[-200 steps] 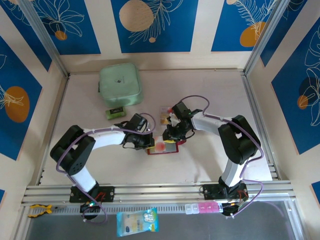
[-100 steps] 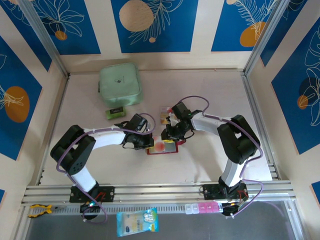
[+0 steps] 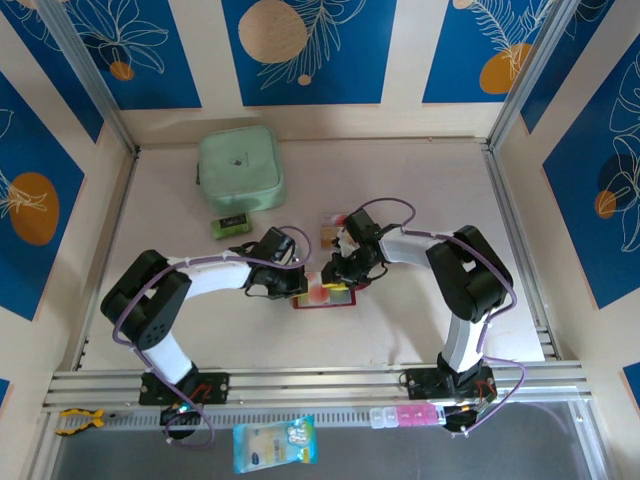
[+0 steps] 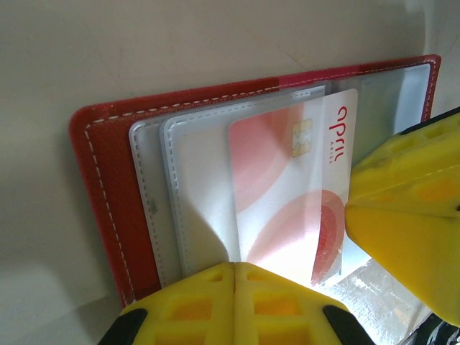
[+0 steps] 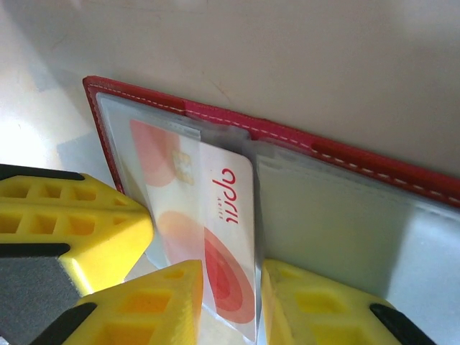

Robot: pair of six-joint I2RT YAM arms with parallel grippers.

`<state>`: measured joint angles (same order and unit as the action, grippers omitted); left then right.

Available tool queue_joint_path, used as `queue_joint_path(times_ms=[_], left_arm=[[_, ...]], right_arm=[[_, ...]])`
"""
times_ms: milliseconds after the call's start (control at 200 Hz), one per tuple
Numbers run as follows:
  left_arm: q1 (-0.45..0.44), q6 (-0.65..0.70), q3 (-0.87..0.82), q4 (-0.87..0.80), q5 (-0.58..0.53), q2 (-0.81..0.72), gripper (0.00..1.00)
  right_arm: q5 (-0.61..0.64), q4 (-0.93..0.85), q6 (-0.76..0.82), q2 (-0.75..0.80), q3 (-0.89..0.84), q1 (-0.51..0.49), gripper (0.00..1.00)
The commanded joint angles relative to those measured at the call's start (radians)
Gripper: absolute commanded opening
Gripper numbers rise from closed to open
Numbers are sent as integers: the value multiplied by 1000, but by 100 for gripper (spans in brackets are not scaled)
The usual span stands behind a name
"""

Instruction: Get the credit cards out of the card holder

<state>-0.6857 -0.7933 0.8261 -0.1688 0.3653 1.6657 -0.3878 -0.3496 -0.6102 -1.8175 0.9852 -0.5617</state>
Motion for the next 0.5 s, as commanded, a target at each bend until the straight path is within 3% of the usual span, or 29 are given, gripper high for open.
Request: queue_joint_path(times_ms=[0,495], left_arm=[[-3,20,11,-60,-30,21,0],[-2,22,20,-66,-26,26,0]], right_arm=[[-43,14,-11,-15,-16,4,28],[-76,56,-26,3,-29,8,20]])
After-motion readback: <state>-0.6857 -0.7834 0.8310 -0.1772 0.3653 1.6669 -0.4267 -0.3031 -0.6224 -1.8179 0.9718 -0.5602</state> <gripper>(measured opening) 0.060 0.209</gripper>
